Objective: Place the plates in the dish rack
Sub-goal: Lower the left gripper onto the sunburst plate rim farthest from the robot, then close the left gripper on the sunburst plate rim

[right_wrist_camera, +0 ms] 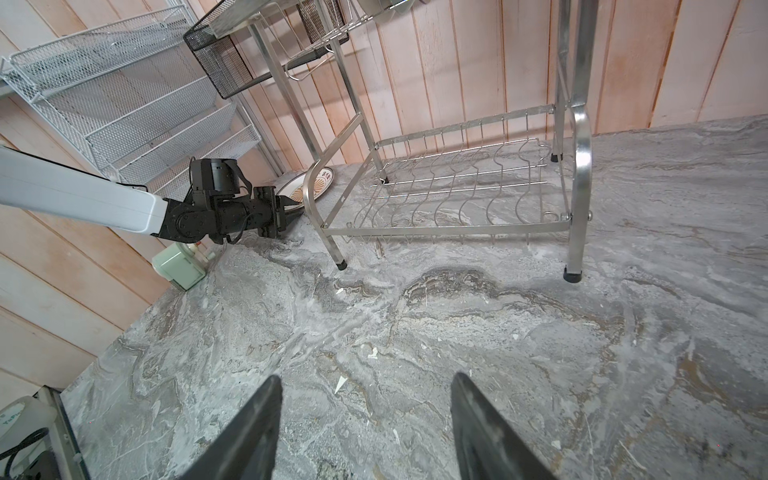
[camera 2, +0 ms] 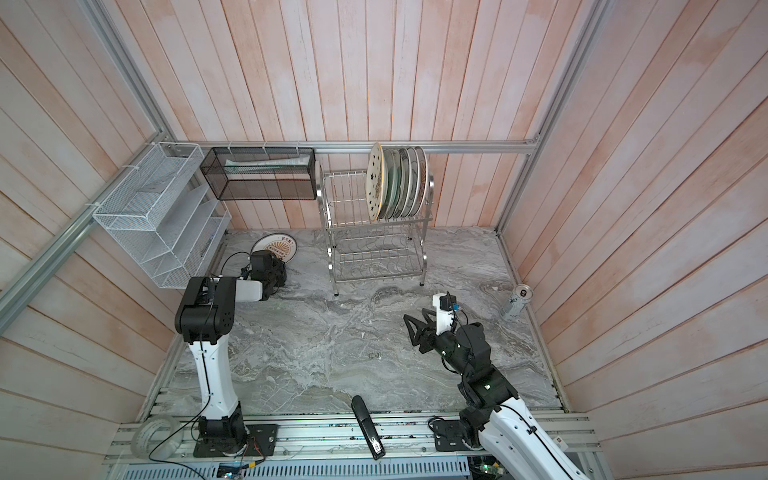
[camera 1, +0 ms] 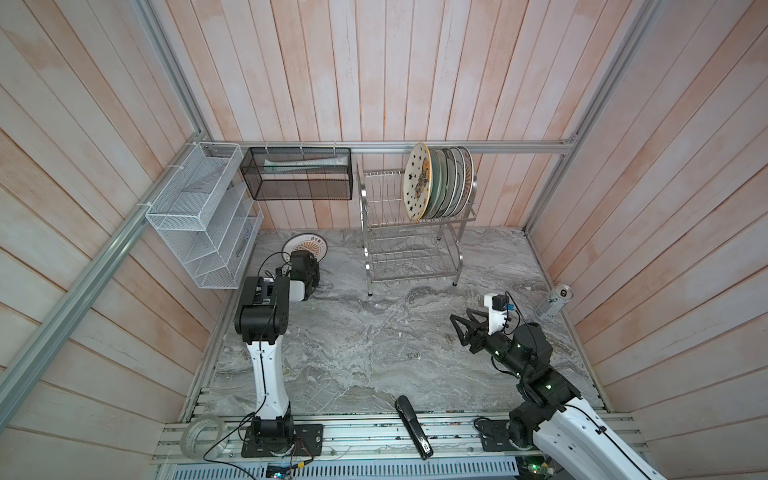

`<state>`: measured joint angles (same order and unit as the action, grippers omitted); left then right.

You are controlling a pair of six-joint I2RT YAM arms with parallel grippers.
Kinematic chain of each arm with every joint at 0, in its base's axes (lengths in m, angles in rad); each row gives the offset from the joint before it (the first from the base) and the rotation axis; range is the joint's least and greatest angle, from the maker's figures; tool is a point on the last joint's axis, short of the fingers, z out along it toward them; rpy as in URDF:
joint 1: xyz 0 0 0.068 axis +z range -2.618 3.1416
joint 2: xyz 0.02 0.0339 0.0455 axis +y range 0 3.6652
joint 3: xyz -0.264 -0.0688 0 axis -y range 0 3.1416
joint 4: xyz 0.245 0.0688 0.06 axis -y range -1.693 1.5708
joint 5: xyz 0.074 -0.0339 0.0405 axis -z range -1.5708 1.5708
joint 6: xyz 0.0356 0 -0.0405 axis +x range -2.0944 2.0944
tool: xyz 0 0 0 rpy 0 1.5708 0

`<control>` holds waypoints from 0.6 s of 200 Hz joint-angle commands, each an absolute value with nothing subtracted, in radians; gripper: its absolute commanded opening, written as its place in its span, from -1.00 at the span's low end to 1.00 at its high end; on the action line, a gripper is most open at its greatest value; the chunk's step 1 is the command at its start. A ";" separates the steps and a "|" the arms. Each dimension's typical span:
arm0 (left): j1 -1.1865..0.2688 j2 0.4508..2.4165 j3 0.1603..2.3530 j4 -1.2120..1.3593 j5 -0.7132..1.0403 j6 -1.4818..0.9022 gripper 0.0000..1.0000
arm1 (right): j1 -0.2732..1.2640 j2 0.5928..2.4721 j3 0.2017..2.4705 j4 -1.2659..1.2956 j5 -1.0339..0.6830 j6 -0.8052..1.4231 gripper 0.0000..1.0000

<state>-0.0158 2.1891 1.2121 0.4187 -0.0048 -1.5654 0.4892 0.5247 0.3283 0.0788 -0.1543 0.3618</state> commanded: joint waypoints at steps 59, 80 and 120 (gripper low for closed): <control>-0.014 2.212 1.166 0.334 -0.014 -1.561 -0.79 | 0.485 0.507 0.366 0.058 -0.140 0.350 0.29; -0.013 2.208 1.160 0.335 -0.011 -1.551 -0.84 | 0.485 0.500 0.365 0.057 -0.139 0.355 0.30; -0.014 2.189 1.139 0.338 -0.005 -1.543 -0.88 | 0.485 0.499 0.363 0.064 -0.142 0.355 0.30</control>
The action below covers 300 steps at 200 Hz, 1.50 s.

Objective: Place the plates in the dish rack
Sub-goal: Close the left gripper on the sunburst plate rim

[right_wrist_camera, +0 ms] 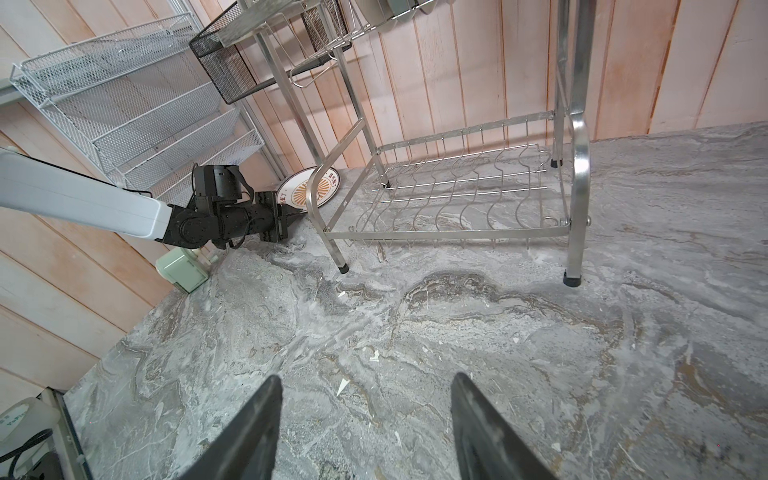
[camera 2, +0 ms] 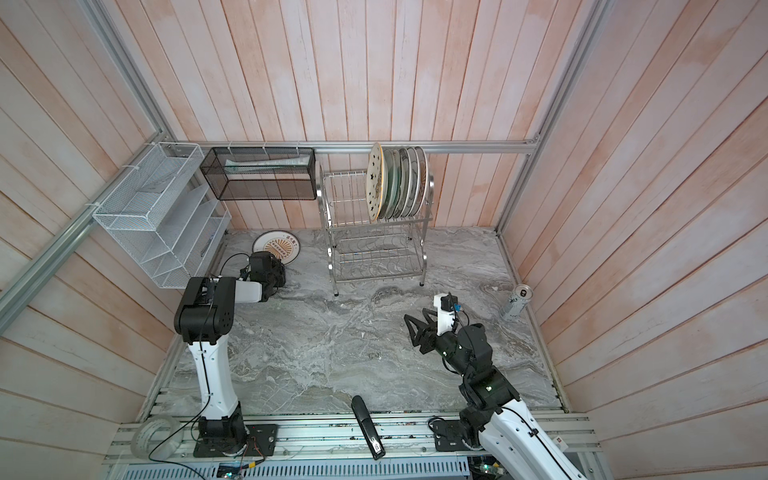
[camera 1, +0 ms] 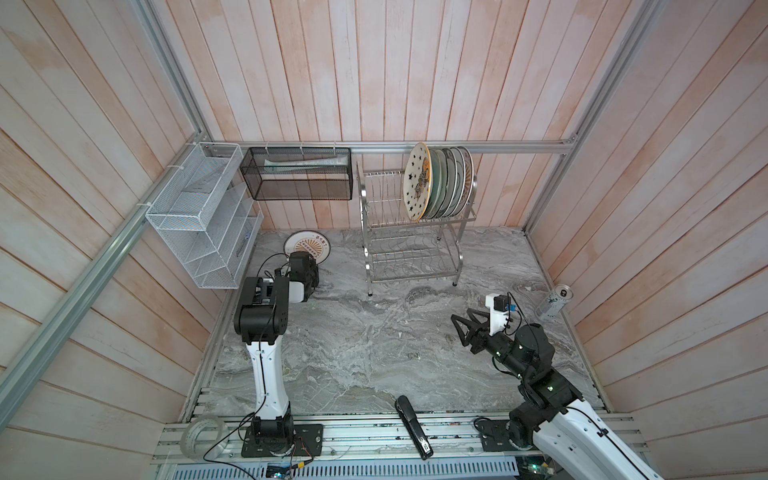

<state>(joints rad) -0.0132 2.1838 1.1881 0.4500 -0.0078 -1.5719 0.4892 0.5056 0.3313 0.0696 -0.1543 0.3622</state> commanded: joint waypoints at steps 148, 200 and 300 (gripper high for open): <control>-0.031 2.058 0.933 0.391 0.043 -1.444 -0.95 | 0.485 0.520 0.382 0.082 -0.153 0.368 0.30; -0.049 2.034 0.929 0.357 0.067 -1.415 -0.97 | 0.485 0.510 0.385 0.071 -0.153 0.373 0.30; -0.109 1.988 0.925 0.303 0.046 -1.375 -1.00 | 0.485 0.486 0.388 0.050 -0.152 0.372 0.30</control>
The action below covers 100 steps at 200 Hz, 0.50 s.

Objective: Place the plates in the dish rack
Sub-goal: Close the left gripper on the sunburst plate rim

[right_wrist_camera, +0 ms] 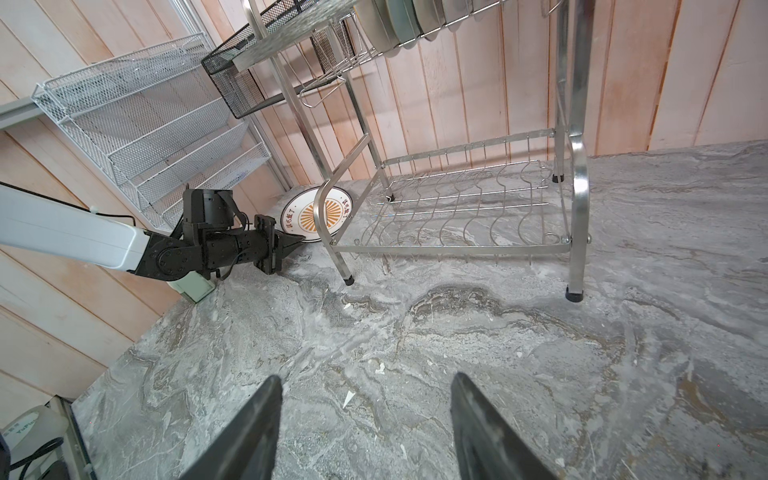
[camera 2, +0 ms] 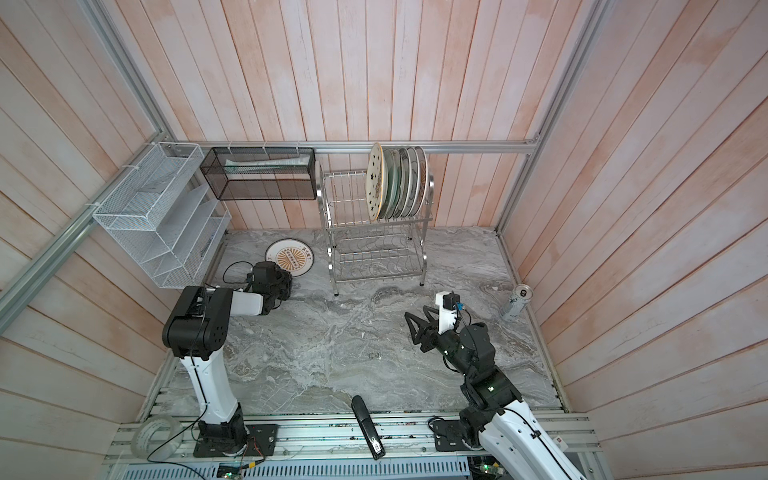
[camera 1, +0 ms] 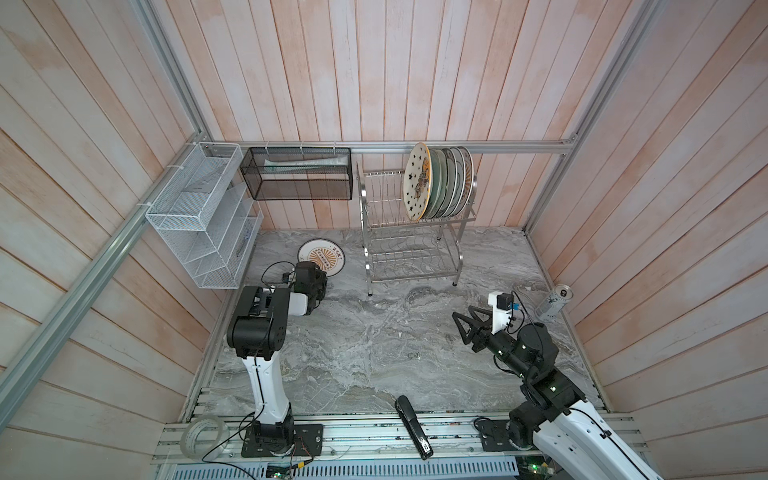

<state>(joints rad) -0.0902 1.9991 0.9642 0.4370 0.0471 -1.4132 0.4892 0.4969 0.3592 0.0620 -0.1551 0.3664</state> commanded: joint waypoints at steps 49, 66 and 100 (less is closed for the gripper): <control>-0.120 1.898 0.848 0.292 0.028 -1.363 -1.00 | 0.484 0.473 0.394 0.032 -0.153 0.375 0.30; -0.123 1.870 0.826 0.275 0.037 -1.342 -1.00 | 0.484 0.467 0.395 0.029 -0.153 0.381 0.29; -0.126 1.823 0.766 0.251 0.074 -1.293 -1.00 | 0.485 0.455 0.398 0.020 -0.154 0.392 0.30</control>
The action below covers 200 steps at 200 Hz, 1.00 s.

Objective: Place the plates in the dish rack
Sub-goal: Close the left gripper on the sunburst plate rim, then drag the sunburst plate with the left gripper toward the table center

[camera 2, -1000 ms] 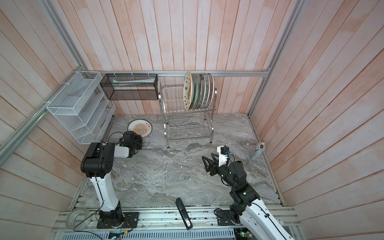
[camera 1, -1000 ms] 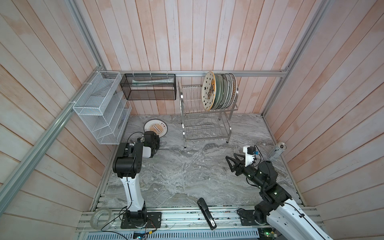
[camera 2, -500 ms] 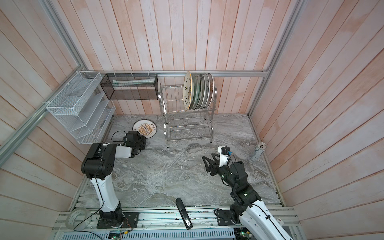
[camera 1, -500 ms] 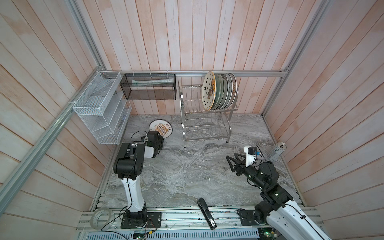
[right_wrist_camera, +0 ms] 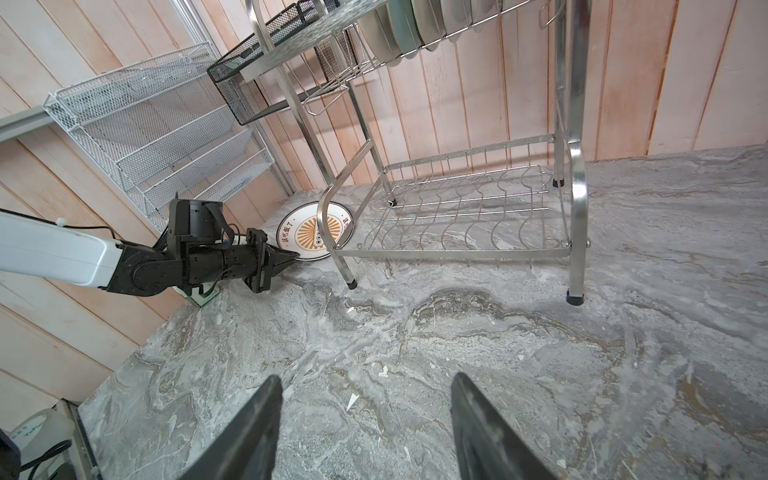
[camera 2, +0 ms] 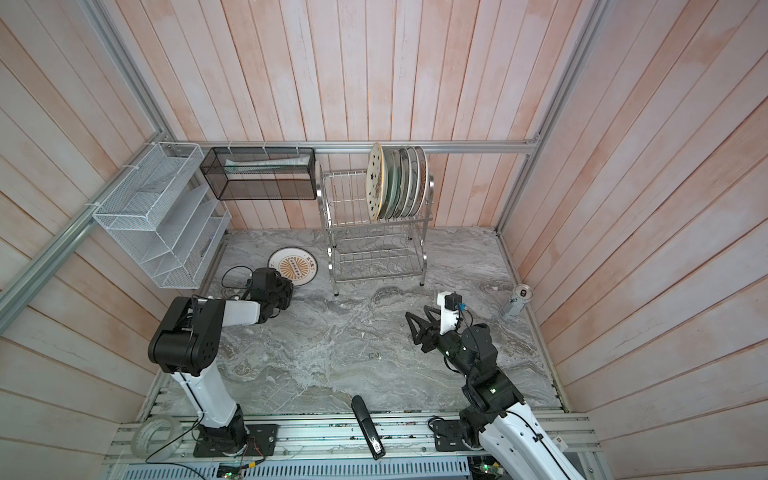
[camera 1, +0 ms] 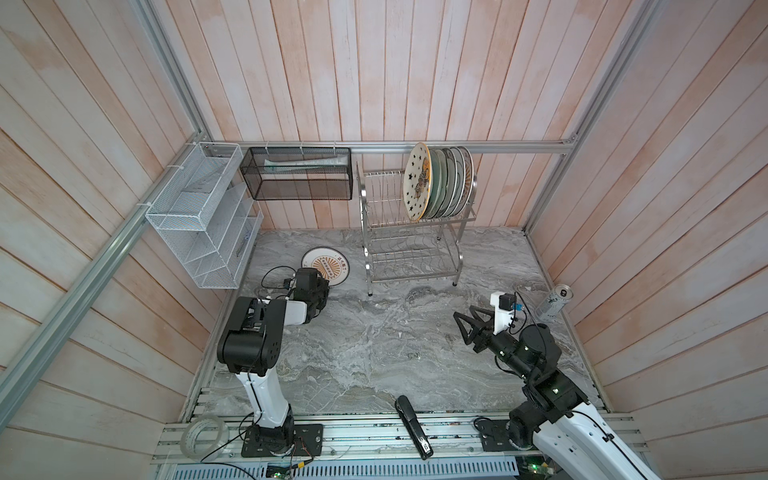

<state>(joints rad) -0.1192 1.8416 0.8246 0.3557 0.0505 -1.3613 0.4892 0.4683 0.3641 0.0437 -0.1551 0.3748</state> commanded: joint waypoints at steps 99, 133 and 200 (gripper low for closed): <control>-0.191 1.558 0.537 0.138 0.100 -1.243 -1.00 | 0.485 0.453 0.410 0.024 -0.163 0.402 0.30; -0.196 1.411 0.428 0.082 0.104 -1.252 -1.00 | 0.485 0.451 0.410 0.029 -0.164 0.410 0.30; -0.309 1.233 0.322 -0.078 0.166 -1.223 -1.00 | 0.485 0.475 0.402 0.065 -0.176 0.427 0.30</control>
